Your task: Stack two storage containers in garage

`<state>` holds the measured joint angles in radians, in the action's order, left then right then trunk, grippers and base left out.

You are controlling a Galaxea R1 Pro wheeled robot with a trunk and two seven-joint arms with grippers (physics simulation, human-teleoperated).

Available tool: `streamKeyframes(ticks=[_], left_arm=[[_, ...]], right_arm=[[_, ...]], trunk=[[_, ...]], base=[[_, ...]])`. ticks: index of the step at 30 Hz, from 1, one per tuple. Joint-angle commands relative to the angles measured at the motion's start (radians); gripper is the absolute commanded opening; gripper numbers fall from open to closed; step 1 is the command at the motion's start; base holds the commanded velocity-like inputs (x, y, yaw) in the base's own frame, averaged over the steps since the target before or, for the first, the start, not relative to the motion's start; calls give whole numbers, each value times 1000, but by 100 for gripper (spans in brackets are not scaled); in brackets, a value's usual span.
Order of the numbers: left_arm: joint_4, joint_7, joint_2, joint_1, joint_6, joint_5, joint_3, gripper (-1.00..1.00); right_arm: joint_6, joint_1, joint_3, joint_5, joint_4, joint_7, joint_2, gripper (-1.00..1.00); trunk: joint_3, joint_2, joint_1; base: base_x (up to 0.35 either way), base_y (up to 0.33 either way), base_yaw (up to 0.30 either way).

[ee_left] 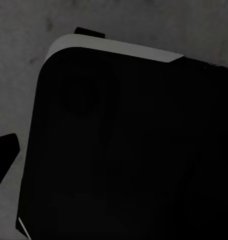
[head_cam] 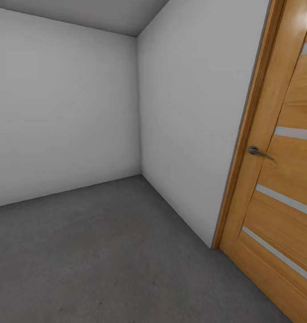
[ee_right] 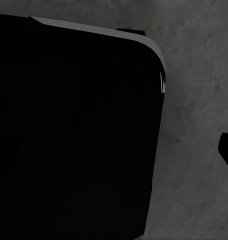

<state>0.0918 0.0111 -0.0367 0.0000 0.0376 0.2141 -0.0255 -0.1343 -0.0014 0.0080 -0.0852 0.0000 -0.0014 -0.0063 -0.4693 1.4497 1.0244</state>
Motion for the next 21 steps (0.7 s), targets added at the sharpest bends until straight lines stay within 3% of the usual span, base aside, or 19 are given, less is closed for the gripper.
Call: streamKeyframes(ticks=[1, 21], left_arm=[[0, 1, 0, 0, 2, 4, -2, 100], [0, 1, 0, 0, 2, 4, -2, 100]], right_arm=[[-3, 0, 0, -9, 0, 0, 0, 100], [-1, 0, -3, 1, 0, 0, -1, 100]], trunk=[[-1, 0, 1], [-1, 0, 1]], base=[[323, 174, -221], [321, 179, -282]])
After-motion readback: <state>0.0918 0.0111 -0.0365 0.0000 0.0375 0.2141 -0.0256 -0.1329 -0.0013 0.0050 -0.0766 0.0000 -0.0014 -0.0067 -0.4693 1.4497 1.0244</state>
